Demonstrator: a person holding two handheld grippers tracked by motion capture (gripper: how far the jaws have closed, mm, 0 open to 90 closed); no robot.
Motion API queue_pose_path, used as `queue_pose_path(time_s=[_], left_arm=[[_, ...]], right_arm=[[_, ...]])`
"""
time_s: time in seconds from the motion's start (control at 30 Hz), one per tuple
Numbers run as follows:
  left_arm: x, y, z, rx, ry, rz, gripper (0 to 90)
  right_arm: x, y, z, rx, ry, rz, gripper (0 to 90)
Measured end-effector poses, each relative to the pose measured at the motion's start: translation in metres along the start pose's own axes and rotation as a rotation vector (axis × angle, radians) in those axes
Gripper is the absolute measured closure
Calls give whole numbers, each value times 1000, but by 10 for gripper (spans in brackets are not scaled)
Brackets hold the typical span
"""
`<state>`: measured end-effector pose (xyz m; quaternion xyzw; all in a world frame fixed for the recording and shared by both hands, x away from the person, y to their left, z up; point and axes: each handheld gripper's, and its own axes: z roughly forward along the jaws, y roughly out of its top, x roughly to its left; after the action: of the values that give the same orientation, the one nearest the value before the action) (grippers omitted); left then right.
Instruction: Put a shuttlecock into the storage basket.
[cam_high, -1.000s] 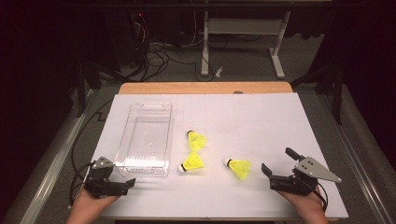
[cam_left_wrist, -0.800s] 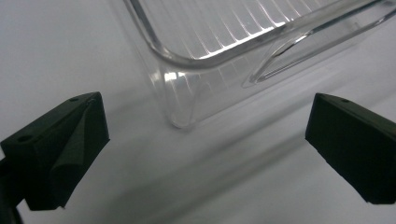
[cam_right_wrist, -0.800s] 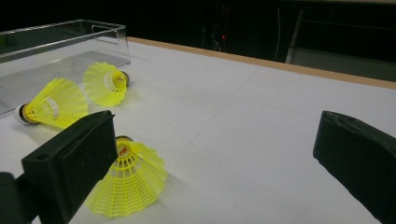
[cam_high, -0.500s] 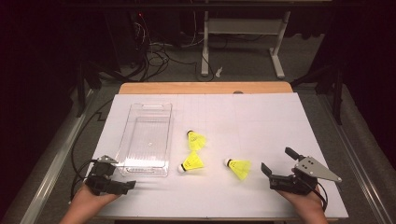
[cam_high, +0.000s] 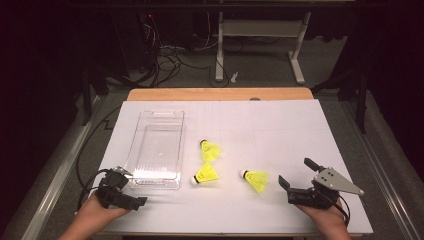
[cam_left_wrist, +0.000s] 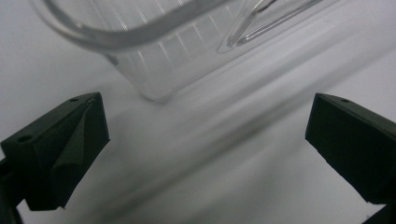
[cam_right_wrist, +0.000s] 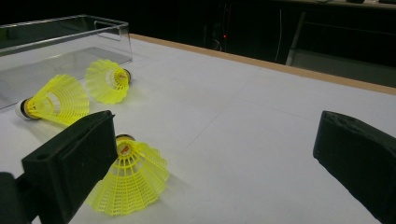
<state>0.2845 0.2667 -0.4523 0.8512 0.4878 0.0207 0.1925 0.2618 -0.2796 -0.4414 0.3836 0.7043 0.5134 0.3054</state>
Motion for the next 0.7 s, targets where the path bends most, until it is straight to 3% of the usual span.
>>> queue_pose_path(time_s=[0.33,0.7], left_arm=[[3,2,-4,73,-15,-1,7],[0,1,-8,113,-29,10,7]], right_arm=[[0,0,0,6,5,0,1],[0,-1,1,13,7,3,1]])
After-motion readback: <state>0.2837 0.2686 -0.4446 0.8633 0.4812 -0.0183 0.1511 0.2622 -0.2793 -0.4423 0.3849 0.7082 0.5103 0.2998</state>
